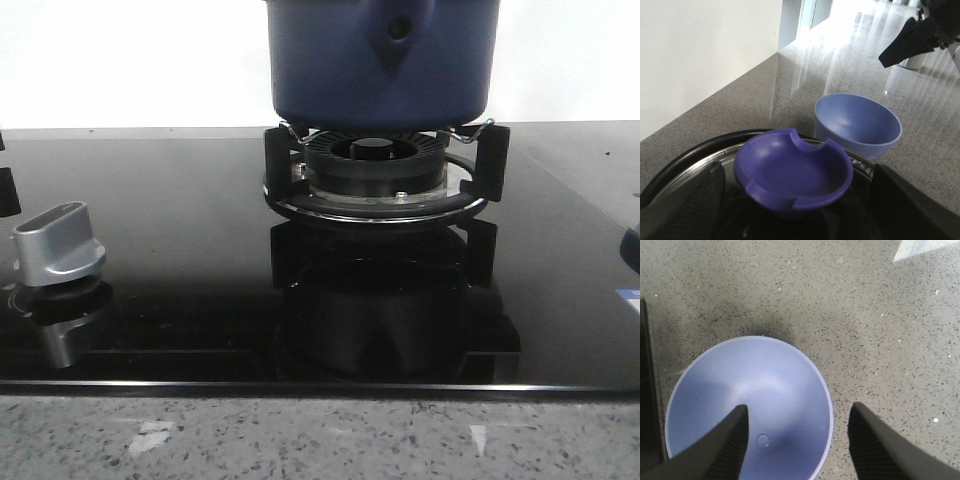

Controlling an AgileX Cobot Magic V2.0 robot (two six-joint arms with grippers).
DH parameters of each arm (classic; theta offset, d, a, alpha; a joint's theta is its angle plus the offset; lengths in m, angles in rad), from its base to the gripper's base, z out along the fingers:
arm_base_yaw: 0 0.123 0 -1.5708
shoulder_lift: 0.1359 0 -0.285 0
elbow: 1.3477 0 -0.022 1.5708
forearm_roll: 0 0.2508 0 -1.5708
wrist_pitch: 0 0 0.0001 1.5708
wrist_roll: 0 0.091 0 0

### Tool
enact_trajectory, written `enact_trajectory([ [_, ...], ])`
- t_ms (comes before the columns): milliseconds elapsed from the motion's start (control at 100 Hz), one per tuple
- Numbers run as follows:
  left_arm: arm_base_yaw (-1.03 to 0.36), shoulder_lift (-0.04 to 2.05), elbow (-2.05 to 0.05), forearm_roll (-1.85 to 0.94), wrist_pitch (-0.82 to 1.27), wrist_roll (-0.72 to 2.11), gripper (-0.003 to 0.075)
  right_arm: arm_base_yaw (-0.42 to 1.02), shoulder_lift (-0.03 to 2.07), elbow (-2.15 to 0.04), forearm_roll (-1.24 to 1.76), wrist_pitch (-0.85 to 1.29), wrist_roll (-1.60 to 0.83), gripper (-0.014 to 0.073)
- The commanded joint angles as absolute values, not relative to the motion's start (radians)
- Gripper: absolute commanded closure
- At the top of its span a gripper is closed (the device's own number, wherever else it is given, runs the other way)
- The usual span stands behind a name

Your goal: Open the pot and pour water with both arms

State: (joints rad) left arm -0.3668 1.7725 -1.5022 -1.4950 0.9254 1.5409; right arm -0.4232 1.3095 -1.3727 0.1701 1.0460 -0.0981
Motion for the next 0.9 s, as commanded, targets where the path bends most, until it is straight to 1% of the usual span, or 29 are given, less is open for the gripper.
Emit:
enact_trajectory([
  [0, -0.367, 1.712, -1.536, -1.584, 0.939, 1.544, 0.0171, -0.428, 1.276, -1.406, 0.18, 1.005, -0.102, 0.0199],
  [240, -0.302, 1.655, -1.536, -1.635, 0.953, 1.544, 0.0171, -0.428, 1.276, -1.406, 0.181, 1.005, -0.102, 0.0199],
  [500, -0.147, 1.527, -1.536, -1.703, 0.989, 1.544, 0.0174, -0.428, 1.276, -1.406, 0.239, 1.005, -0.102, 0.0199],
  [580, -0.091, 1.485, -1.536, -1.703, 0.989, 1.54, 0.0194, -0.428, 1.273, -1.406, 0.301, 1.003, -0.128, 0.0209],
  [630, -0.059, 1.457, -1.536, -1.703, 0.989, 1.531, 0.0235, -0.424, 1.271, -1.406, 0.359, 0.999, -0.159, 0.0238],
  [700, -0.015, 1.42, -1.536, -1.703, 0.989, 1.512, 0.0331, -0.424, 1.264, -1.404, 0.481, 0.992, -0.216, 0.0309],
  [790, 0.039, 1.377, -1.536, -1.702, 0.989, 1.481, 0.0501, -0.42, 1.252, -1.402, 0.697, 0.968, -0.302, 0.0445],
  [800, 0.043, 1.371, -1.536, -1.702, 0.989, 1.479, 0.053, -0.42, 1.251, -1.402, 0.733, 0.96, -0.32, 0.0469],
  [840, 0.066, 1.357, -1.536, -1.7, 0.991, 1.477, 0.0602, -0.407, 1.246, -1.399, 0.817, 0.933, -0.374, 0.0545],
  [870, 0.081, 1.343, -1.536, -1.691, 0.991, 1.475, 0.0676, -0.397, 1.242, -1.399, 0.892, 0.915, -0.41, 0.0599],
  [890, 0.091, 1.337, -1.536, -1.687, 0.991, 1.47, 0.0706, -0.388, 1.236, -1.399, 0.933, 0.899, -0.438, 0.0641],
])
